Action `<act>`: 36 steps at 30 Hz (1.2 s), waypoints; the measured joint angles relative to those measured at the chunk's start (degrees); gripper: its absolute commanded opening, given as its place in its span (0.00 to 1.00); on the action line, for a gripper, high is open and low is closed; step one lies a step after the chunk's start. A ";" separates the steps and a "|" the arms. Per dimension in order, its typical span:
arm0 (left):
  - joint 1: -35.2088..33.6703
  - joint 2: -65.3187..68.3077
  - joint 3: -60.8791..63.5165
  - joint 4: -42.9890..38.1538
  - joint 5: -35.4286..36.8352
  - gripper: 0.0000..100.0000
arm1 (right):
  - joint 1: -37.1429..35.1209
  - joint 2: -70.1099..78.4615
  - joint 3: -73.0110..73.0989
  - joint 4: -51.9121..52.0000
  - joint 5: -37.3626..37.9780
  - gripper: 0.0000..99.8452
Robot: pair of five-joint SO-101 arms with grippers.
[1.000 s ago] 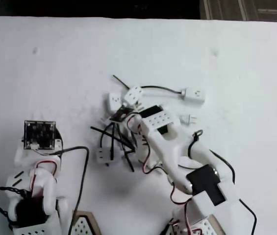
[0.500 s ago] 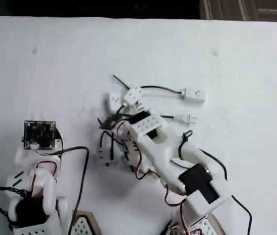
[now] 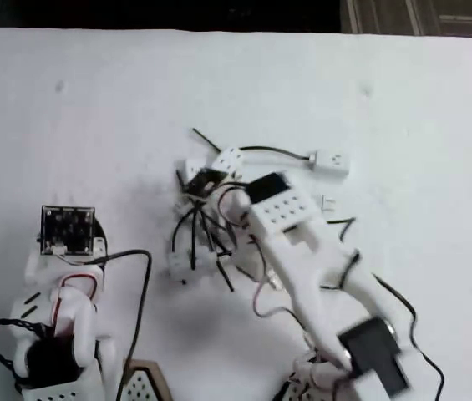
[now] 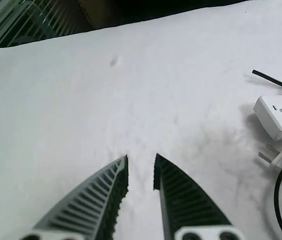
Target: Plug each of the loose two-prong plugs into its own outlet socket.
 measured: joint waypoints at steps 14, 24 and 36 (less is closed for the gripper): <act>0.00 0.00 0.00 -0.09 0.35 0.11 | 3.08 -20.13 0.00 4.31 0.18 0.02; 0.00 0.00 0.18 -0.09 0.35 0.11 | 12.04 -20.48 2.99 2.55 1.05 0.02; 0.00 0.09 0.70 -0.09 0.35 0.11 | 14.33 -20.66 15.30 -7.91 4.84 0.02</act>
